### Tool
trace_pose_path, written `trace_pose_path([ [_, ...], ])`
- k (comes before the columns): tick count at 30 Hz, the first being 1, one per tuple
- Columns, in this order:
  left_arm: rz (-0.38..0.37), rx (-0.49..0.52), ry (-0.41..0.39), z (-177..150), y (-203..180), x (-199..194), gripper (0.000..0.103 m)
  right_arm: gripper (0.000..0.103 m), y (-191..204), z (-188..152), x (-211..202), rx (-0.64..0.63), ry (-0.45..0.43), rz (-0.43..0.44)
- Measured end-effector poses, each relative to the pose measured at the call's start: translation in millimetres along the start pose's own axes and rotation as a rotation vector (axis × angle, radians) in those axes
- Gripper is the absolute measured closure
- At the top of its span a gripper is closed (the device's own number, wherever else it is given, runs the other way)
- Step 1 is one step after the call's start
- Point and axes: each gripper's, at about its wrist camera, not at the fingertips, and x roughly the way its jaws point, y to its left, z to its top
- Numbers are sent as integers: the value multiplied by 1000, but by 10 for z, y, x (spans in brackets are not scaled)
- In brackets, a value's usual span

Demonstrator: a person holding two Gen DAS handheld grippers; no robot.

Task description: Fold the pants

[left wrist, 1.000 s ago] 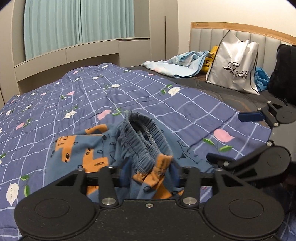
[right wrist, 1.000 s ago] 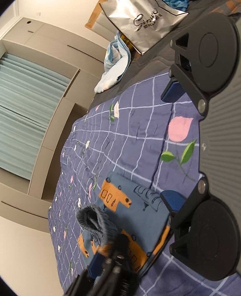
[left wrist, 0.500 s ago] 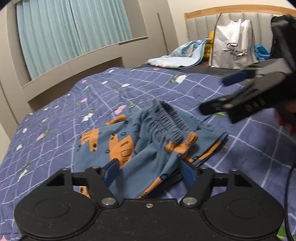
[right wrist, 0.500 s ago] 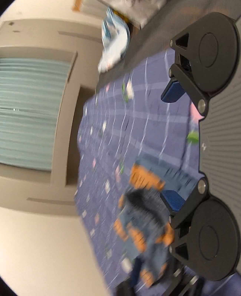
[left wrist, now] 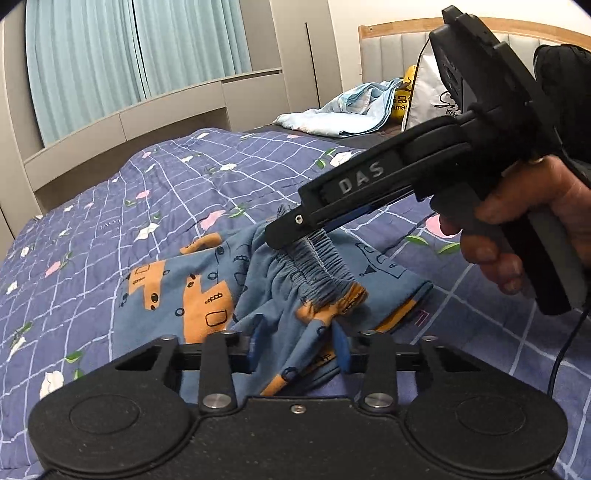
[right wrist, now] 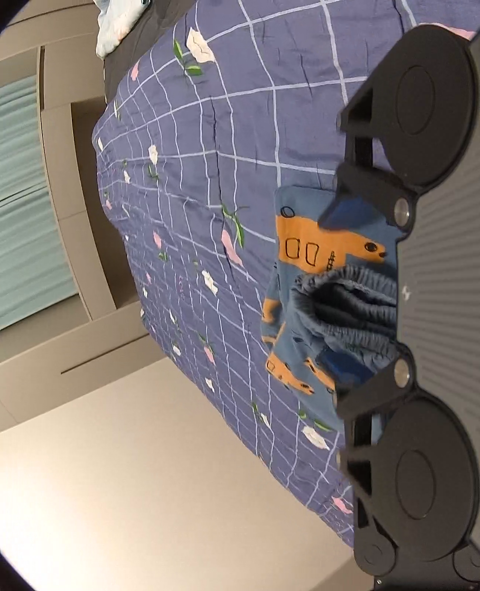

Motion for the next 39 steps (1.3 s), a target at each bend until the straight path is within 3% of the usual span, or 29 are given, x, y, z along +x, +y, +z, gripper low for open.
trace_pose_path([
  [4, -16, -8, -5, 16, -10, -4, 85, 81, -15, -41, 46, 28, 4, 15],
  [7, -23, -14, -17, 40, -3, -27, 93, 90, 2, -46, -1, 31, -17, 9],
  [15, -90, -41, -53, 154, -68, -84, 96, 91, 15, 4, -344, 54, -96, -21],
  [25, -124, -66, -12, 63, -167, 115, 95, 91, -155, -192, -312, 94, -44, -126],
  [26, -124, -67, -15, 63, -163, 101, 91, 90, -162, -213, -315, 95, -43, -129],
  [28, -129, -78, -16, 60, -139, 49, 78, 78, -148, -222, -314, 99, -45, -147],
  [30, -132, -97, -40, 58, -104, -44, 44, 67, -114, -233, -351, 85, -59, -173],
  [32, -97, -119, -75, 48, -59, -152, 26, 53, -63, -242, -392, 59, -74, -201],
  [34, -52, -139, -88, 38, -9, -248, 24, 33, -20, -266, -434, 46, -91, -231],
  [36, -10, -168, -86, 21, 70, -325, 12, 28, 9, -294, -463, 41, -97, -261],
  [38, 82, -214, -90, -10, 179, -405, 2, 17, 52, -326, -475, 32, -97, -291],
  [39, 127, -238, -98, -24, 218, -445, 1, 11, 74, -340, -477, 23, -97, -305],
])
